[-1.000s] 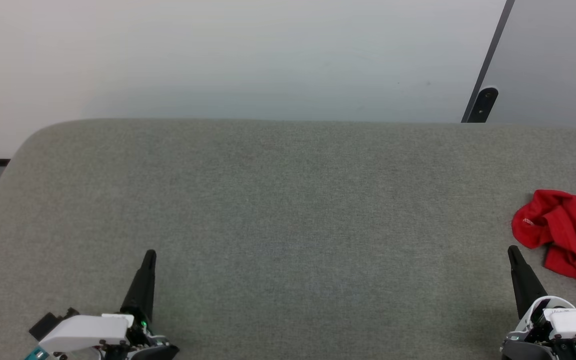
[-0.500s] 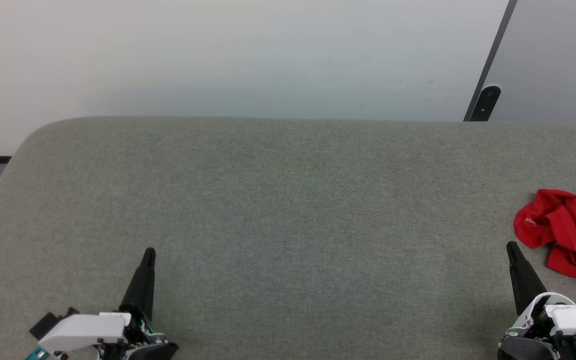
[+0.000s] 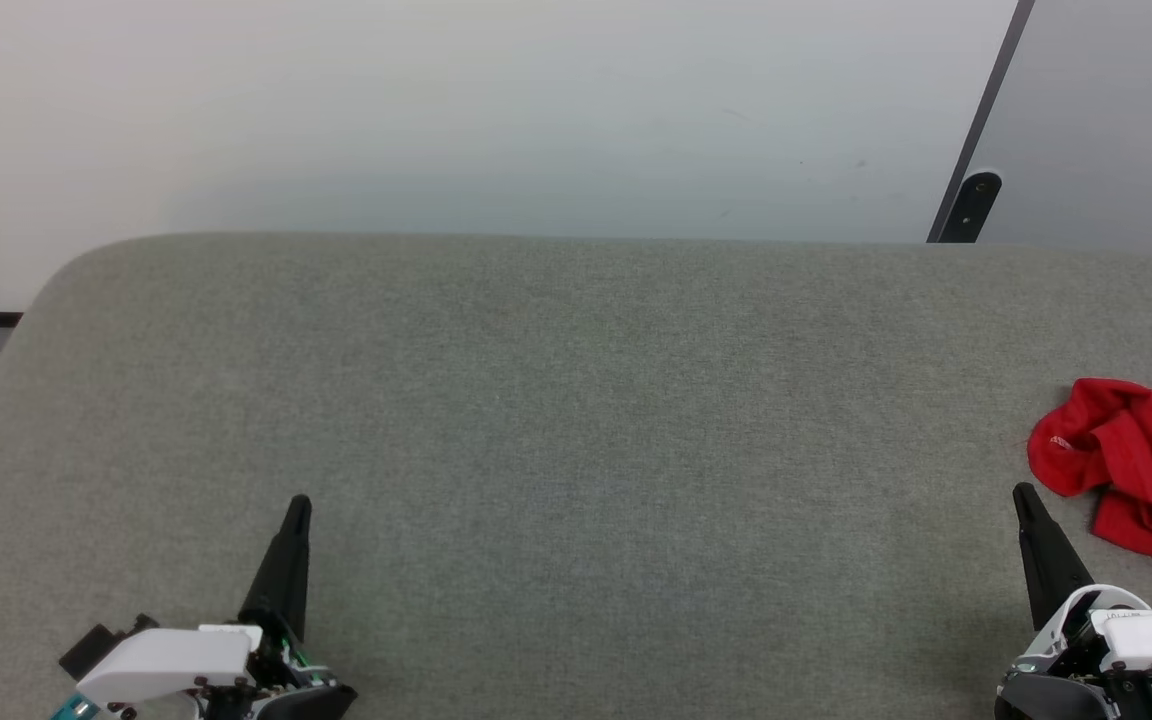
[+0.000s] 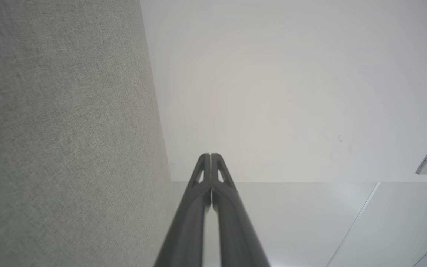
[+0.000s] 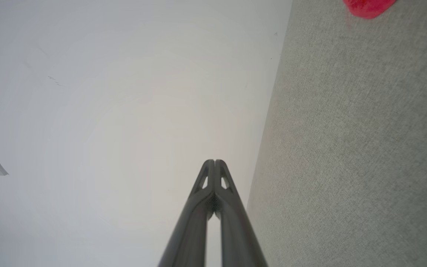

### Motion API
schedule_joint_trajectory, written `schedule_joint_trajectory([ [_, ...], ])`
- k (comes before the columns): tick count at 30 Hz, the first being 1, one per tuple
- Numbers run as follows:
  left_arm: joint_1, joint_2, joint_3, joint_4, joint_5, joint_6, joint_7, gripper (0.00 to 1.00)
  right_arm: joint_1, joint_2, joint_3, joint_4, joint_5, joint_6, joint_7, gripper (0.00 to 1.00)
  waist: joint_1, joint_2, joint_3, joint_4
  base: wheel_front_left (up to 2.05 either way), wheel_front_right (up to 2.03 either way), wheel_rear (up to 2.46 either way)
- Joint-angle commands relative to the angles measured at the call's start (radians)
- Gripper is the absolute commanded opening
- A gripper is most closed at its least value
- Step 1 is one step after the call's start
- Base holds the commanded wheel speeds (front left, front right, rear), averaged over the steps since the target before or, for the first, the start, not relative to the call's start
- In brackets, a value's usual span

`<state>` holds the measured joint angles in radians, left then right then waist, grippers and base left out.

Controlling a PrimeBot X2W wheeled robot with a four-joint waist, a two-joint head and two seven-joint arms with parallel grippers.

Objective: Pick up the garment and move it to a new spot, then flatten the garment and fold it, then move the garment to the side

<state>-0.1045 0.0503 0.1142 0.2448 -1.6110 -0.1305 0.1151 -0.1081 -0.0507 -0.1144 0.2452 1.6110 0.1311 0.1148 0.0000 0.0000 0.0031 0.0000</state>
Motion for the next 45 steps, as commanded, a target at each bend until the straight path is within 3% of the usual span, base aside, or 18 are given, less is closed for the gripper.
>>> schedule_joint_trajectory([
  [1,-0.01,-0.001,0.003,0.002,-0.002,0.0,0.003,0.0,-0.003,0.003,0.0,0.0,0.003,-0.001,0.002,0.0,0.0,0.0,0.0,0.0,0.0,0.0,0.0],
  [45,-0.01,-0.001,0.002,0.002,-0.003,0.0,0.002,0.0,-0.003,0.003,0.0,0.0,0.004,-0.001,0.002,0.0,0.0,0.0,0.0,0.0,0.0,0.0,0.0],
])
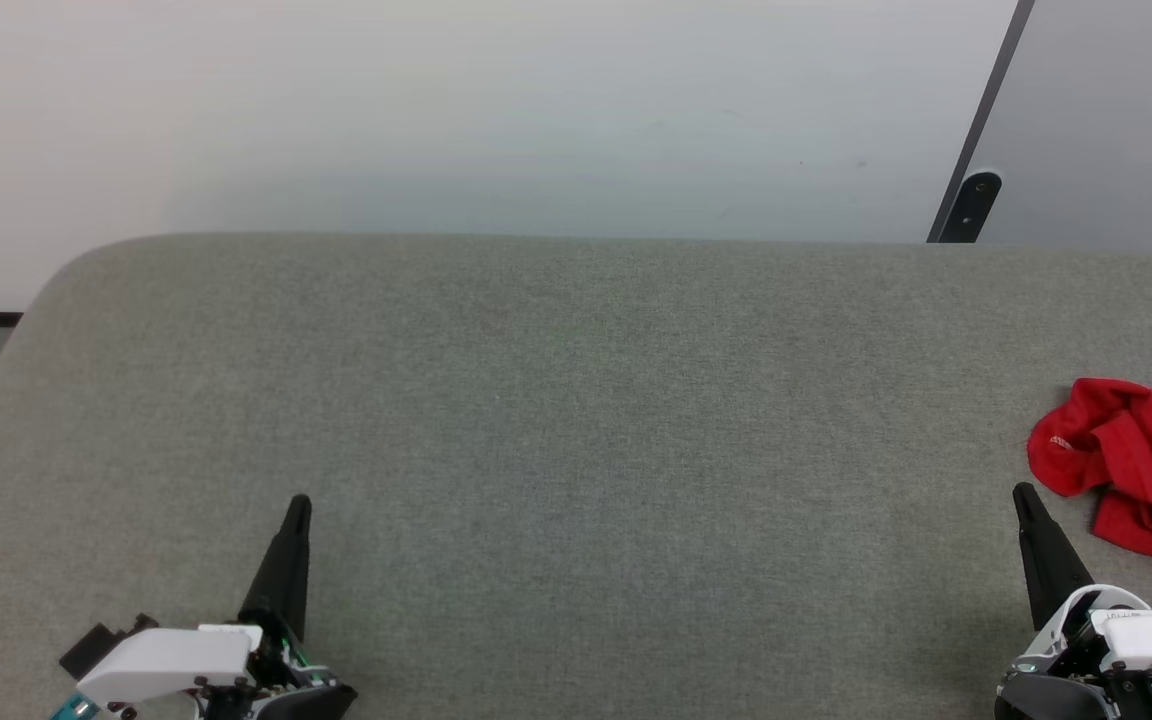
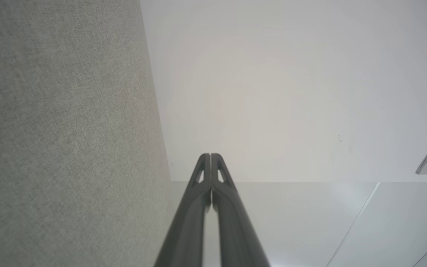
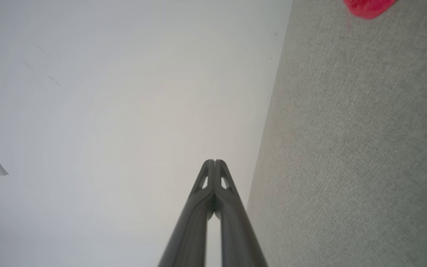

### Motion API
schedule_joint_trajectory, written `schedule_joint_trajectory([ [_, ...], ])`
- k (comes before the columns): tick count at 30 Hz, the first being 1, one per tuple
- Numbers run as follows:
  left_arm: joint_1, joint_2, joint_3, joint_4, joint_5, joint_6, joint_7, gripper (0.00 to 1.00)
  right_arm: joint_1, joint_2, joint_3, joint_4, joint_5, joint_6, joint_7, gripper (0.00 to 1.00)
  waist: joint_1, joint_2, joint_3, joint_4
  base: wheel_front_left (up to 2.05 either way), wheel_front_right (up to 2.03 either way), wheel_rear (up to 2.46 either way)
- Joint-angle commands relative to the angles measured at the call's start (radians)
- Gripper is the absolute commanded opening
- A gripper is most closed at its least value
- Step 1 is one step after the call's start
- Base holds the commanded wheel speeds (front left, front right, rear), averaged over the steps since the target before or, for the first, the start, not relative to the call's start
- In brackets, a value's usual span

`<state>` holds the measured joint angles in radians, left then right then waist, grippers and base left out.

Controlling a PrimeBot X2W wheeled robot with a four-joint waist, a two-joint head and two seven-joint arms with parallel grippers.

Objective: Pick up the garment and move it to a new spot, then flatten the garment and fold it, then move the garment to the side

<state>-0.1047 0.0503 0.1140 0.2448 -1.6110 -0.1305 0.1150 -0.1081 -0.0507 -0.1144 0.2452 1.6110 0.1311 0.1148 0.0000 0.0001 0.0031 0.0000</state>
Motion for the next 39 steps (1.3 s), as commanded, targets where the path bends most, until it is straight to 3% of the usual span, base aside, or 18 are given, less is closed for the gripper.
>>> schedule_joint_trajectory([
  [1,-0.01,-0.001,0.002,0.002,-0.003,0.0,0.002,0.0,-0.003,0.003,0.001,0.0,0.004,-0.001,0.002,0.0,0.0,-0.0001,0.0,0.0,0.0,0.0,0.0],
  [39,-0.01,-0.001,0.002,0.001,-0.003,0.0,0.002,0.0,-0.003,0.003,0.001,0.0,0.004,-0.001,0.002,0.0,0.0,-0.0001,0.0,0.0,0.0,0.0,0.0],
])
